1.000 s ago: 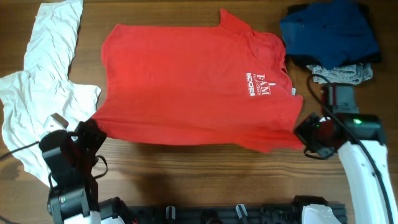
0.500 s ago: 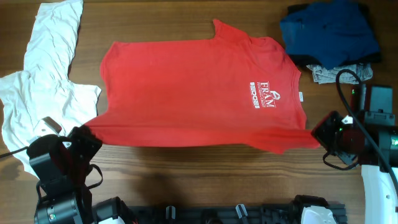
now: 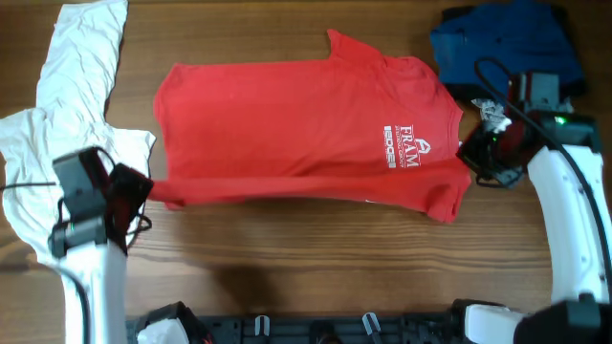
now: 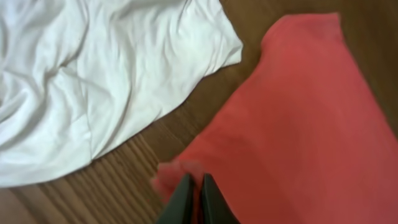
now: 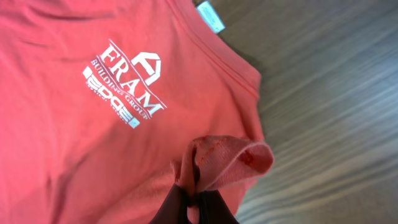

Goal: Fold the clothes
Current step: 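Fold the bottom hem upward toward the collar with both grippers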

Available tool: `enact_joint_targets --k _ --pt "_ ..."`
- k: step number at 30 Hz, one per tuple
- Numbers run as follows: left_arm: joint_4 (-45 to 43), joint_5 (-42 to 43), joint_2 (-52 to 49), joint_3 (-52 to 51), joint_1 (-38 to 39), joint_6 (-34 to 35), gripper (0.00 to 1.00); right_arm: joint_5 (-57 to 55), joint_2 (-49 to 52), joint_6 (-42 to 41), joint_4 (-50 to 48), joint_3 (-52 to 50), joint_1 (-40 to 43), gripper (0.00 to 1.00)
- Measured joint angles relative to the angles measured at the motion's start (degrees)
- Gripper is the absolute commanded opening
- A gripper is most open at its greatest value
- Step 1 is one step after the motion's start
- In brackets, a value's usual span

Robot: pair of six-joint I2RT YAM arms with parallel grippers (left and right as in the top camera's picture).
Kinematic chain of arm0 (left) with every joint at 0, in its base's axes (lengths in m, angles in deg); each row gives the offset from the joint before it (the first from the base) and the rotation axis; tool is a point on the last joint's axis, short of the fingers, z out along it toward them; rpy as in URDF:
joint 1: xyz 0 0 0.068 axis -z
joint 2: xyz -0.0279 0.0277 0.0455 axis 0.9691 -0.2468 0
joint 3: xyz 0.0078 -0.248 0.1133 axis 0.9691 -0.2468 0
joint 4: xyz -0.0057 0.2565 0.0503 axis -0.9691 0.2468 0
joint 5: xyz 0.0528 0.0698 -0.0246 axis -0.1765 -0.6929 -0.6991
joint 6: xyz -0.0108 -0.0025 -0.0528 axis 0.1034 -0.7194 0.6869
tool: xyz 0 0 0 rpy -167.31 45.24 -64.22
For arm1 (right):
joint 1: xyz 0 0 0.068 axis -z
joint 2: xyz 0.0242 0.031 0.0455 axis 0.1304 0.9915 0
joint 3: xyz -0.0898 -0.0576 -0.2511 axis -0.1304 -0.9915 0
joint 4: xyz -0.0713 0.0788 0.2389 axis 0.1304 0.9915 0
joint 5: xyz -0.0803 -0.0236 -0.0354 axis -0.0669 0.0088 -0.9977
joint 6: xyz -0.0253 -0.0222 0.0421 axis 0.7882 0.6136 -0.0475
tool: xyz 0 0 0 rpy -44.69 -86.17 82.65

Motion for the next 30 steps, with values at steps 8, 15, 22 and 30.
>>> enact_joint_targets --k 8,15,22,30 --pt "-16.9 2.4 -17.6 0.0 3.0 0.0 0.04 0.7 8.3 1.2 -11.1 0.0 -4.1 0.04" --pt "-30.8 2.5 -24.7 0.0 10.2 0.0 0.04 0.7 13.7 1.2 -15.3 0.0 -4.6 0.04" --pt "-36.0 -1.9 -25.4 0.0 11.1 0.0 0.04 -0.9 17.0 1.2 -17.5 0.0 -4.6 0.04" --pt "-36.6 -7.7 -25.5 0.0 11.1 -0.2 0.04 -2.8 18.3 1.2 -18.3 0.0 -3.0 0.04"
